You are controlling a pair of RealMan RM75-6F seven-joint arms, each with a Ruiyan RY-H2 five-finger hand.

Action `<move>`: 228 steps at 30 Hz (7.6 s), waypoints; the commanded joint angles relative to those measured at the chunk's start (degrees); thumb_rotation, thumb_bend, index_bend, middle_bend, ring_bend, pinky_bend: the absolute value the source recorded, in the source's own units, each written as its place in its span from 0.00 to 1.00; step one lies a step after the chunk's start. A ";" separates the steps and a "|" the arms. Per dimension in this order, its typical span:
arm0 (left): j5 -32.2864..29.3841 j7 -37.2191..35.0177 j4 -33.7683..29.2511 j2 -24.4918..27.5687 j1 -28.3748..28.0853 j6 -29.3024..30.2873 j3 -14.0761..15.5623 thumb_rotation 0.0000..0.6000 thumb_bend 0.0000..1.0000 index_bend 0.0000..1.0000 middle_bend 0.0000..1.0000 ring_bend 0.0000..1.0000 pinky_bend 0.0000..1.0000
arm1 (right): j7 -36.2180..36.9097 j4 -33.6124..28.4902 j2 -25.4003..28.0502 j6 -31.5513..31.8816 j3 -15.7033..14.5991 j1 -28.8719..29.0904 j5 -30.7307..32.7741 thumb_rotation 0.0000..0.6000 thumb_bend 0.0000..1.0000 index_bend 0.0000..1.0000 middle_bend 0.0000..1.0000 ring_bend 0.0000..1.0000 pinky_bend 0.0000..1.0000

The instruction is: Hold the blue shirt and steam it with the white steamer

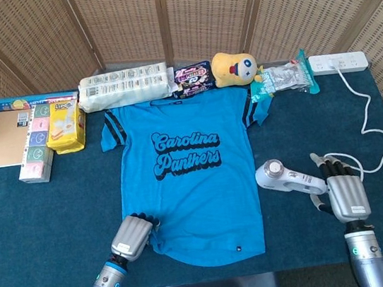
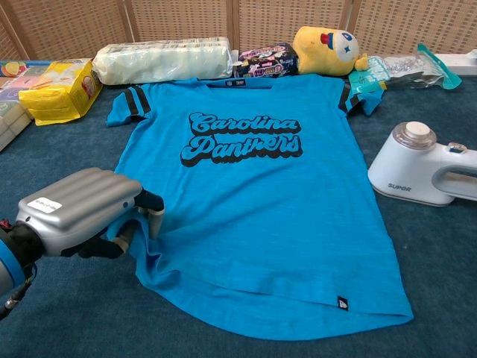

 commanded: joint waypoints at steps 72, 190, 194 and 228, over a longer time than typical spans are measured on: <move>-4.80 -0.14 0.60 -1.04 -2.57 1.57 0.77 1.00 0.66 0.52 0.54 0.48 0.51 | 5.79 43.24 -23.91 -8.34 4.33 13.64 7.07 1.00 0.43 0.40 0.38 0.35 0.33; -4.29 -0.29 -0.48 0.10 -2.72 2.34 2.51 1.00 0.66 0.52 0.54 0.48 0.50 | 15.79 34.31 -34.95 -10.87 6.19 23.75 4.60 1.00 0.41 0.74 0.72 0.76 0.73; -4.32 -0.12 -0.57 0.13 -2.64 2.47 2.54 1.00 0.66 0.52 0.54 0.48 0.50 | 16.58 36.43 -35.33 -11.02 6.60 24.12 4.37 1.00 0.41 0.74 0.72 0.76 0.73; -5.00 1.60 -1.65 0.31 -2.56 2.86 2.31 1.00 0.66 0.52 0.54 0.48 0.50 | 23.70 60.04 -39.08 -12.59 12.46 31.76 3.84 1.00 0.40 0.74 0.72 0.76 0.72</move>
